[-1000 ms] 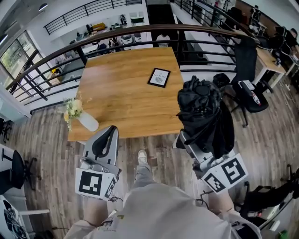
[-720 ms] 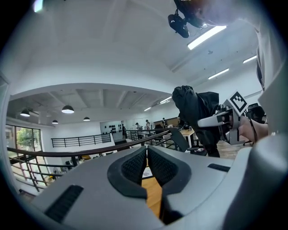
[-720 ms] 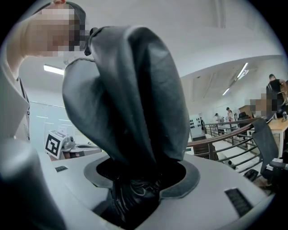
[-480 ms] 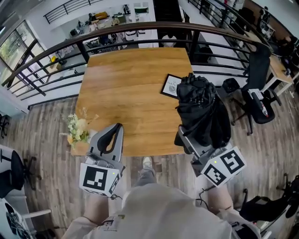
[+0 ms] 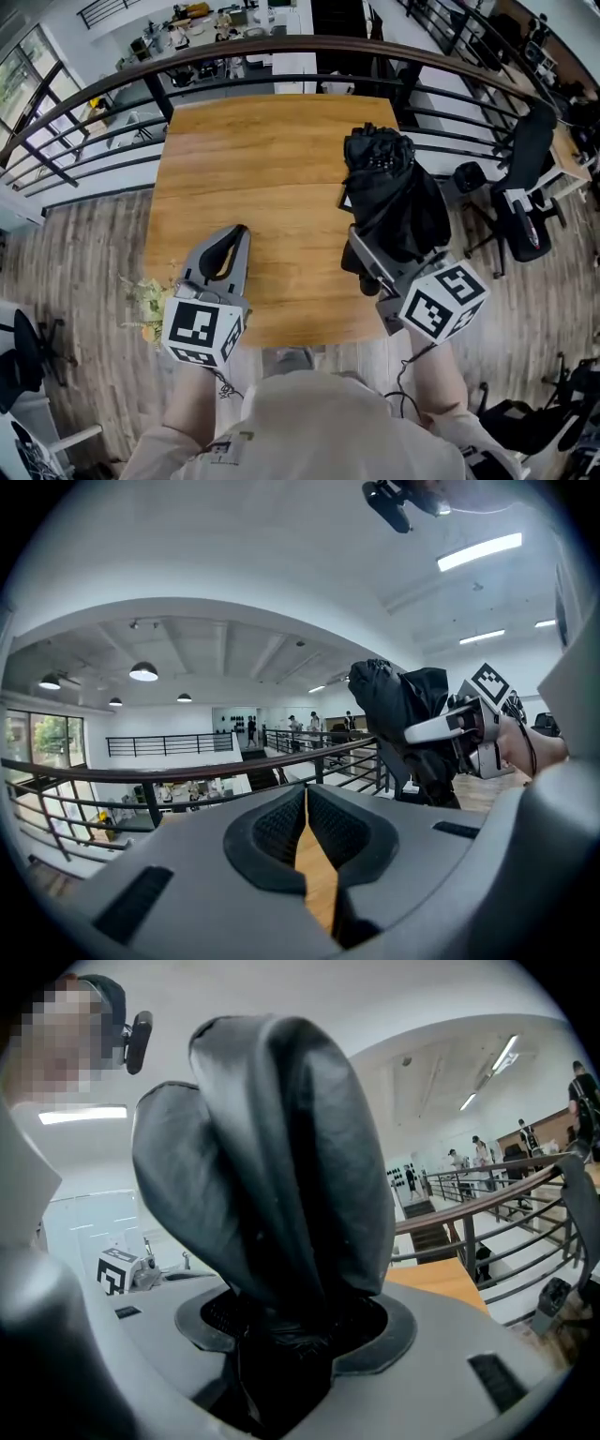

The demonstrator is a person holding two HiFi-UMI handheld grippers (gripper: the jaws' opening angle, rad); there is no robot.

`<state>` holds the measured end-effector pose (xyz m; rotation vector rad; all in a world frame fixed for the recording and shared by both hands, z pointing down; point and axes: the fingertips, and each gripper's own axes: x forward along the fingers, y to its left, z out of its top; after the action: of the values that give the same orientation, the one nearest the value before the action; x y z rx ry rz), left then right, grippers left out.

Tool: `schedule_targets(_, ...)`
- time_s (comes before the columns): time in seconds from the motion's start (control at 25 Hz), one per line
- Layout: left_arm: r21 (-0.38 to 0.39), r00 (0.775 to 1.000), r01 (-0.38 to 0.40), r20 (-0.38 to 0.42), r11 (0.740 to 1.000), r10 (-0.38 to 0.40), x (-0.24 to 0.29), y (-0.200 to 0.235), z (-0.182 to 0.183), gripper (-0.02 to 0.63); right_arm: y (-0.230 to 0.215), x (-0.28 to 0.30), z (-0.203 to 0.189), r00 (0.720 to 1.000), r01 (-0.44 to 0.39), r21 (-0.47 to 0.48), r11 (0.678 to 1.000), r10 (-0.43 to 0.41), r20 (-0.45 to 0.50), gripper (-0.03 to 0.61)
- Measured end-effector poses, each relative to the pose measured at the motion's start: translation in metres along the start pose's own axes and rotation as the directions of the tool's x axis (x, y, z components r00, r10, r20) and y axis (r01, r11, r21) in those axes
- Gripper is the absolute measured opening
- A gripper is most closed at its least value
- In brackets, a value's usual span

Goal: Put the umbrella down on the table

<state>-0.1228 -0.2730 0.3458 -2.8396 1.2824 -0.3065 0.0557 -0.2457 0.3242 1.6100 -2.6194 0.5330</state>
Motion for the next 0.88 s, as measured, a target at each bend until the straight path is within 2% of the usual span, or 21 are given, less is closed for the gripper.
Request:
schedule_targets(0.2,-0.036,0.999,-0.027,-0.04,0.999,0.025,0.045,0.042,-0.015,0.023,-0.023,0.066,-0.011,0.996,-0.013,0.056,0.998,0.018,-0.089,0.275)
schedule_targets(0.36,-0.073,0.998,-0.034,-0.052,0.997,0.03,0.074,0.06,-0.027,0.023,-0.038,0.116,-0.028,0.98,-0.011,0.01,1.0,0.013,-0.2,0.275)
schedule_targets(0.56,-0.108,0.994,-0.039,-0.103,0.993,0.028,0.111,0.061,-0.041,0.023,-0.06,0.165,-0.053,0.966,-0.005,-0.027,1.0,-0.002,-0.258,0.275)
schedule_targets(0.72,-0.096,0.986,-0.066,-0.157,0.993,0.05,0.141,0.064,-0.059,0.023,-0.08,0.198,-0.077,0.95,-0.001,0.012,1.0,0.005,-0.312,0.275)
schedule_targets(0.88,-0.177,0.972,-0.096,-0.23,0.98,0.054,0.16,0.074,-0.096,0.023,-0.091,0.232,-0.101,0.924,-0.017,0.101,0.995,0.054,-0.378,0.275)
